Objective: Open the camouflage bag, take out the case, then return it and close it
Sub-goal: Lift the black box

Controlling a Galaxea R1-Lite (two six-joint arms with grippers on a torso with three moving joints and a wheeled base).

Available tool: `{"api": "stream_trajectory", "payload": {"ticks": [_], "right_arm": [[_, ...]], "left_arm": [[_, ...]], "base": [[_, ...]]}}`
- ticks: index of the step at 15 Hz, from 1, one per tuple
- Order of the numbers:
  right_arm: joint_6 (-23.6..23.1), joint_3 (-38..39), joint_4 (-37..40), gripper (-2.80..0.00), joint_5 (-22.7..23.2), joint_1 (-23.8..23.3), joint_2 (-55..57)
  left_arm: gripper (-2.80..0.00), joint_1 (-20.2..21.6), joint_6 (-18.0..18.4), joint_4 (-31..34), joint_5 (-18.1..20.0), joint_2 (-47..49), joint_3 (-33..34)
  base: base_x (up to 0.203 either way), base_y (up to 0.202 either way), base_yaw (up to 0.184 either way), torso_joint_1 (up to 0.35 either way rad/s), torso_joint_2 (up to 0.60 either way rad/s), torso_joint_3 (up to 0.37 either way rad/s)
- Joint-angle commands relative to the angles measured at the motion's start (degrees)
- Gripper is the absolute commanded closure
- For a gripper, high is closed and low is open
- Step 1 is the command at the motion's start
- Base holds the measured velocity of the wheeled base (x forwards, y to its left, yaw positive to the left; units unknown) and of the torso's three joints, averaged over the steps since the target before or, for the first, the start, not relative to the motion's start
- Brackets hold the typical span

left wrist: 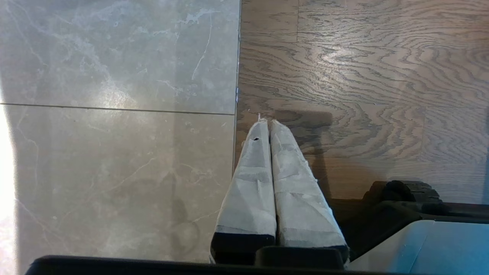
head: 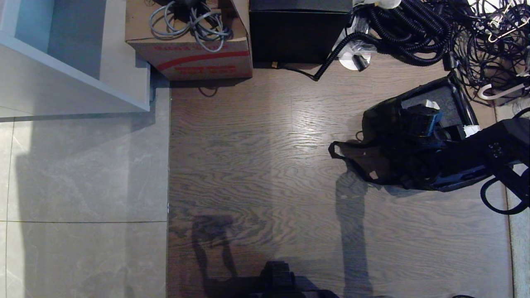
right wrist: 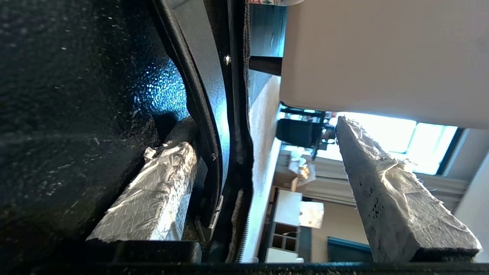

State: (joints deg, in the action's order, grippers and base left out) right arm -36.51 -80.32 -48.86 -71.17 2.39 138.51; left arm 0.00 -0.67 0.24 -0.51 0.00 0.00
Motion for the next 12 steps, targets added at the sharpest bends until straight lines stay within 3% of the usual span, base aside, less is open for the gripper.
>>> {"api": "stream_trajectory", "payload": {"ticks": [1,4,9,12], "right_arm": [[0.8,0.5,1.1,-2.80,-0.2,0.1,0.4],[0.8,1.0,1.4,-2.80,1.0,0.4,0.0],[2.0,7.7,1.9,-2.80,10.8,1.8,-8.4],[3.1,11.5,2.7,-2.80,11.7,4.0,-16.0]], "left_arm": [[0.00,0.0,0.0,0.0,0.0,0.0,0.0],[0.00,0.0,0.0,0.0,0.0,0.0,0.0],[0.00,0.0,0.0,0.0,0.0,0.0,0.0],[0.00,0.0,0.0,0.0,0.0,0.0,0.0]], "base": [[0.000,0.000,0.000,0.000,0.00,0.000],[0.000,0.000,0.000,0.000,0.00,0.000],[0.000,0.000,0.000,0.000,0.00,0.000],[0.000,0.000,0.000,0.000,0.00,0.000]]}}
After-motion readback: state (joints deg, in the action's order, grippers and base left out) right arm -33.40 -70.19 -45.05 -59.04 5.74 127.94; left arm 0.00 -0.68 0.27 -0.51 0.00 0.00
